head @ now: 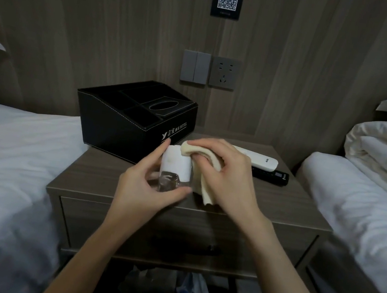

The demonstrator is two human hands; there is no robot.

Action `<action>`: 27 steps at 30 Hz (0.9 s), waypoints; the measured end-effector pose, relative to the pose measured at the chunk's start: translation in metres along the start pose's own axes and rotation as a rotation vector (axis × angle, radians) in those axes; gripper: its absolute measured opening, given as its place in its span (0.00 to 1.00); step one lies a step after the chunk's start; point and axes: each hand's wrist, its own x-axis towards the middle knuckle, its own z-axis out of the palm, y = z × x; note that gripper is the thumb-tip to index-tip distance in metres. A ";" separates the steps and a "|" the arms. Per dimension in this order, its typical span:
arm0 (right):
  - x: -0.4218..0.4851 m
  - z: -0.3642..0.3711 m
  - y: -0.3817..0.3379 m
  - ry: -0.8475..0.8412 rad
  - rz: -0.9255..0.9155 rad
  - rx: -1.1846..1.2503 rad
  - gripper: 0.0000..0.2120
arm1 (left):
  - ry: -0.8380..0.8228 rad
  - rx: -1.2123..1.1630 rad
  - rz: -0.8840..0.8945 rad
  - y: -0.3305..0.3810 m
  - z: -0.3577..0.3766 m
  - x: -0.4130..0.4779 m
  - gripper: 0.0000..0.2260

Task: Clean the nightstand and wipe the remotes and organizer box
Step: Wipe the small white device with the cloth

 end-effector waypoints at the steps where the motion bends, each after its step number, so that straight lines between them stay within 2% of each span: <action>1: 0.000 0.000 0.001 -0.011 -0.004 0.016 0.11 | 0.007 -0.011 -0.001 0.001 0.001 0.001 0.42; 11: 0.000 0.004 0.005 -0.016 -0.016 0.111 0.13 | 0.023 -0.208 -0.109 0.012 0.006 0.004 0.45; 16: 0.002 0.006 0.005 0.038 0.026 0.182 0.14 | 0.016 -0.453 -0.156 0.015 0.006 0.007 0.35; 21: 0.002 0.008 0.001 0.042 0.050 0.235 0.14 | -0.020 -0.656 -0.239 0.013 0.005 0.011 0.33; 27: 0.000 0.007 -0.001 -0.011 0.040 0.269 0.14 | 0.005 -0.733 -0.243 0.013 0.002 0.014 0.30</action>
